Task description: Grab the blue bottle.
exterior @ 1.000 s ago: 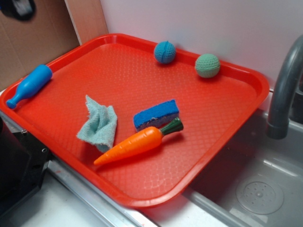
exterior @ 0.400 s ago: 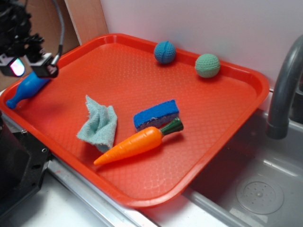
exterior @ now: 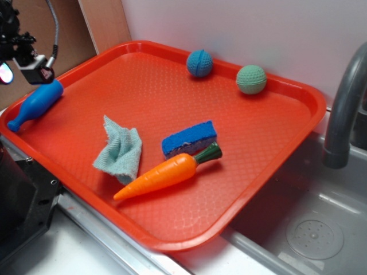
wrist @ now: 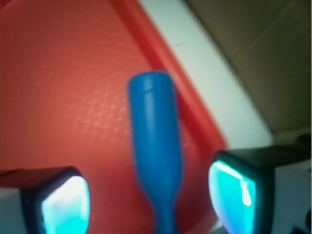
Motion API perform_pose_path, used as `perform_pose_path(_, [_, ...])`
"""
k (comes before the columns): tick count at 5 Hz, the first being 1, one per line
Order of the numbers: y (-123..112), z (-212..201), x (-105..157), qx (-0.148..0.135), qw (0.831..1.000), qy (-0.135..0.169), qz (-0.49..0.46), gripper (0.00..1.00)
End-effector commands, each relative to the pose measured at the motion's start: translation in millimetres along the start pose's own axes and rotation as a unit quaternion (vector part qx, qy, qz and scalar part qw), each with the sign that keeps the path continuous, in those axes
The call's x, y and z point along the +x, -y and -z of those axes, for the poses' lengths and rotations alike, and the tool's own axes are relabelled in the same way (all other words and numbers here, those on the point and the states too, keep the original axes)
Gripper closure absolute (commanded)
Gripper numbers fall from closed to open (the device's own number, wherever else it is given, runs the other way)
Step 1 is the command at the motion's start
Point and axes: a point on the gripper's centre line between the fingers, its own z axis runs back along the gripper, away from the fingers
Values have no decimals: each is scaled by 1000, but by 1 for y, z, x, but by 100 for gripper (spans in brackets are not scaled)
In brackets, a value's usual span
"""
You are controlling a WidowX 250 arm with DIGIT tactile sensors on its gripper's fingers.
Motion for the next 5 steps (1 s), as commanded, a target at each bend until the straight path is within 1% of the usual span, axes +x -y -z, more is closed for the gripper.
perform_pose_path(1, [1, 37, 9, 38, 998, -39, 36, 0])
perform_pose_path(2, [11, 62, 2, 28, 996, -60, 58, 0])
perform_pose_path(3, [37, 61, -4, 13, 994, -61, 89, 53])
perform_pose_path(4, [74, 46, -16, -11, 990, -78, 116, 100])
perform_pose_path(5, [104, 29, -28, -33, 985, -95, 141, 100])
